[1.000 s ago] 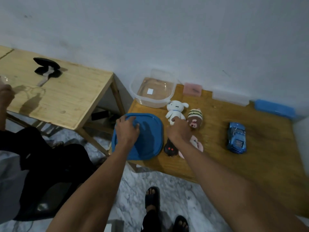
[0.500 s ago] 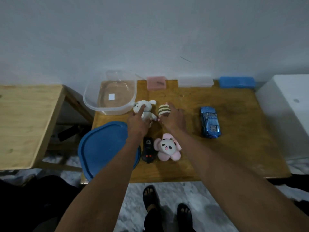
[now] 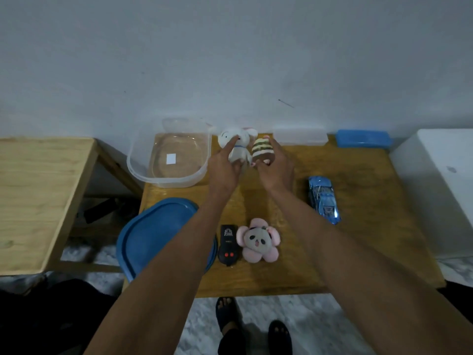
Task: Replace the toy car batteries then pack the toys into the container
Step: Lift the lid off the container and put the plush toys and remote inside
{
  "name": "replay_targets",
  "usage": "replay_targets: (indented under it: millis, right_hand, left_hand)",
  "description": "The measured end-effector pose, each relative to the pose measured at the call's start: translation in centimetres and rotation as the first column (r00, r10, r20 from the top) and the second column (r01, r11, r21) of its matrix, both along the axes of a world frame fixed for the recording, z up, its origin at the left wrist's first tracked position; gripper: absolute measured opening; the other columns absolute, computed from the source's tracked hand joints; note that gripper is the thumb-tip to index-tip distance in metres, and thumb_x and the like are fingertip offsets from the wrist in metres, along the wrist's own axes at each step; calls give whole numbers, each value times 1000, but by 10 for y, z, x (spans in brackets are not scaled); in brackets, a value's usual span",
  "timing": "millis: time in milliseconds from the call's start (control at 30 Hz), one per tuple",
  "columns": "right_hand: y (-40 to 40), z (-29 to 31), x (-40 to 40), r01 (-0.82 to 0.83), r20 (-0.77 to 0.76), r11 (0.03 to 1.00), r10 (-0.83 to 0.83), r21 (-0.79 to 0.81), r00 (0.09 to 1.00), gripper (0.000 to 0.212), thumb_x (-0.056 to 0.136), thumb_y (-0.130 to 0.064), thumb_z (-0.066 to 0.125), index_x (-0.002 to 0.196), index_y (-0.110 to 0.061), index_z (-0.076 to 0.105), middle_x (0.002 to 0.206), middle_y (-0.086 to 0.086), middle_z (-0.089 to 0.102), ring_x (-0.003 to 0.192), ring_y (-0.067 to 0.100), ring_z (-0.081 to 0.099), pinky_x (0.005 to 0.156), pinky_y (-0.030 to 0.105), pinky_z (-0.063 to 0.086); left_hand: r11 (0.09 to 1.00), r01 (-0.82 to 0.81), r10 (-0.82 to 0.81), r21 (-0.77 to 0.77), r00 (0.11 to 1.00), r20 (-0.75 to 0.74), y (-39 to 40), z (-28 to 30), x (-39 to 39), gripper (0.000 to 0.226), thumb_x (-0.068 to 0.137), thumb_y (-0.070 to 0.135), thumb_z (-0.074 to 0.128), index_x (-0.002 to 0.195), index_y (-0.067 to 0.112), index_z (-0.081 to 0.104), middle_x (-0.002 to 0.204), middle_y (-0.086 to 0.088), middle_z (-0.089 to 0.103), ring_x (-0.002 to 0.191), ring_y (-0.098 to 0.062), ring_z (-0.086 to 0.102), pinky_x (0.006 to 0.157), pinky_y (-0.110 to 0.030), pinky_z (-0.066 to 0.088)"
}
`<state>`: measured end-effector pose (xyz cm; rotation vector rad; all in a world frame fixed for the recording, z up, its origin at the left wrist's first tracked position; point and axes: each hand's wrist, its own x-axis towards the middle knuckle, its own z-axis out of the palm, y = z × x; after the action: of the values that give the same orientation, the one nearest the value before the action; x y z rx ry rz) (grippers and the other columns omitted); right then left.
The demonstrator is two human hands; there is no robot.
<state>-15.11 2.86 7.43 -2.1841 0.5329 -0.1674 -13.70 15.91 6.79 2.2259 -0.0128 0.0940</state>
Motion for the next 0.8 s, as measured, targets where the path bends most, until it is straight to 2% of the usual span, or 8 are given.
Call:
replay_targets:
  millis: [133, 333, 400, 467, 533, 600, 700, 800]
  right_hand:
    - [19, 31, 40, -64, 93, 998, 65, -12, 994, 69, 80, -30, 73, 141, -45, 44, 120, 6, 64, 107, 24, 62, 90, 41, 57]
    - [86, 47, 88, -154, 143, 988, 148, 32, 979, 66, 84, -25, 73, 142, -42, 47, 125, 8, 61, 111, 25, 59, 95, 39, 54]
    - [115, 40, 97, -187, 136, 982, 181, 35, 974, 67, 82, -26, 73, 142, -41, 47, 124, 8, 62, 110, 24, 61, 94, 38, 55]
    - [140, 29, 104, -216, 110, 975, 210, 46, 972, 68, 81, -28, 72, 142, -41, 46, 124, 7, 62, 109, 24, 62, 94, 39, 55]
    - [160, 14, 109, -226, 66, 973, 223, 51, 973, 67, 81, -29, 73, 142, -41, 46, 124, 7, 62, 107, 24, 62, 93, 36, 54]
    - [173, -5, 113, -222, 16, 973, 222, 55, 975, 66, 82, -29, 73, 142, -39, 47, 125, 6, 62, 109, 24, 62, 91, 31, 53]
    - [182, -33, 116, -200, -90, 977, 207, 77, 974, 68, 86, -25, 71, 147, -32, 43, 138, 6, 55, 119, 24, 57, 90, 24, 44]
    - [186, -50, 123, -163, -160, 984, 172, 67, 972, 69, 89, -24, 70, 150, -30, 39, 142, 9, 49, 119, 27, 56, 92, 28, 44]
  left_hand:
    - [998, -54, 51, 31, 994, 102, 29, 35, 39, 62, 86, 14, 72, 144, 29, 54, 102, -16, 67, 89, -27, 62, 74, -31, 45]
    - [985, -167, 161, 35, 977, 141, 116, 41, 77, 60, 85, 19, 72, 142, 32, 56, 111, -13, 71, 91, -27, 67, 79, -34, 50]
    - [974, -223, 217, 44, 970, 110, 148, 31, 81, 59, 85, 20, 73, 140, 35, 57, 114, -10, 72, 89, -23, 67, 78, -27, 47]
    - [969, -245, 242, 37, 968, 64, 173, 19, 85, 58, 84, 14, 74, 138, 33, 60, 114, -6, 72, 82, -15, 62, 69, -13, 38]
    - [972, -233, 233, 30, 972, -1, 188, 4, 88, 57, 83, 10, 74, 135, 31, 62, 115, -5, 72, 77, -12, 57, 64, -9, 34]
    - [978, -203, 206, 42, 976, -70, 196, -12, 92, 56, 82, 8, 74, 132, 31, 63, 118, -4, 71, 82, -15, 61, 67, -9, 34]
    - [981, -189, 192, 31, 976, -105, 196, -34, 97, 52, 83, 10, 71, 130, 28, 63, 125, -4, 69, 109, -24, 63, 78, -15, 35]
    - [987, -155, 160, 43, 975, -158, 193, -51, 104, 46, 88, 11, 67, 132, 24, 60, 127, -8, 66, 113, -27, 60, 78, -18, 33]
